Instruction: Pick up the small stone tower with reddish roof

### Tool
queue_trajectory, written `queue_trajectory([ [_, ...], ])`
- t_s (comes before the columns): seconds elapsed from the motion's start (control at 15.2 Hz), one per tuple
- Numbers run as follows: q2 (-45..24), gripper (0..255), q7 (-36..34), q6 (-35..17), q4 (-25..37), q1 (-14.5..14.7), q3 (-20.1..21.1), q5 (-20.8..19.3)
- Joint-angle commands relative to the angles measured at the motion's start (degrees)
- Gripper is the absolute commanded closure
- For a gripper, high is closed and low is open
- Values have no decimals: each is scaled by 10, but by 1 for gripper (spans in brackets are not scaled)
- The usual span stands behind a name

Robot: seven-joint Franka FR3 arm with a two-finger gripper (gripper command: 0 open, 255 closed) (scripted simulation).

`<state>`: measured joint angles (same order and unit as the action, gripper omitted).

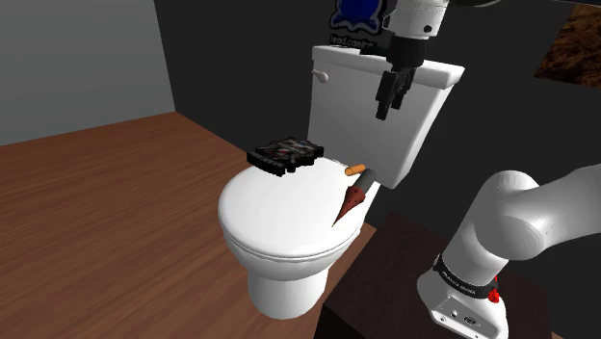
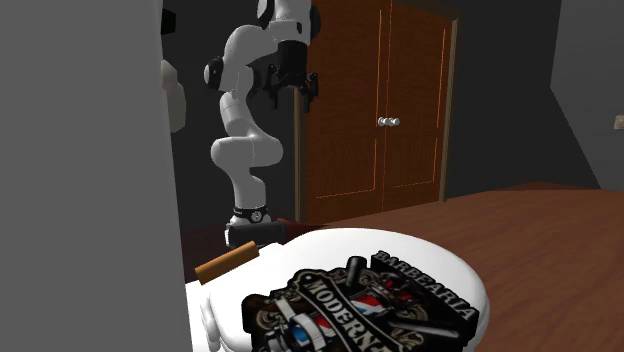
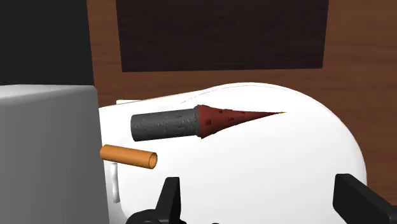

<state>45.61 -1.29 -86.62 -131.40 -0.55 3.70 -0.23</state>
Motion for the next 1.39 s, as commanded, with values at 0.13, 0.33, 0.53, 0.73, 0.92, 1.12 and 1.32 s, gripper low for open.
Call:
queue_trajectory([
  [0.13, 21, 0, 62, -42, -53, 19, -22, -10],
  [0.33, 43, 0, 155, -105, -125, 45, -57, -27],
  [0.53, 55, 0, 249, -170, -189, 69, -98, -47],
  [0.73, 53, 0, 344, -238, -243, 90, -143, -70],
  [0.92, 34, 0, 442, -310, -286, 111, -193, -94],
  [1.12, -3, 0, 543, -388, -317, 135, -249, -118],
  [1.32, -60, 0, 649, -470, -336, 169, -311, -135],
])
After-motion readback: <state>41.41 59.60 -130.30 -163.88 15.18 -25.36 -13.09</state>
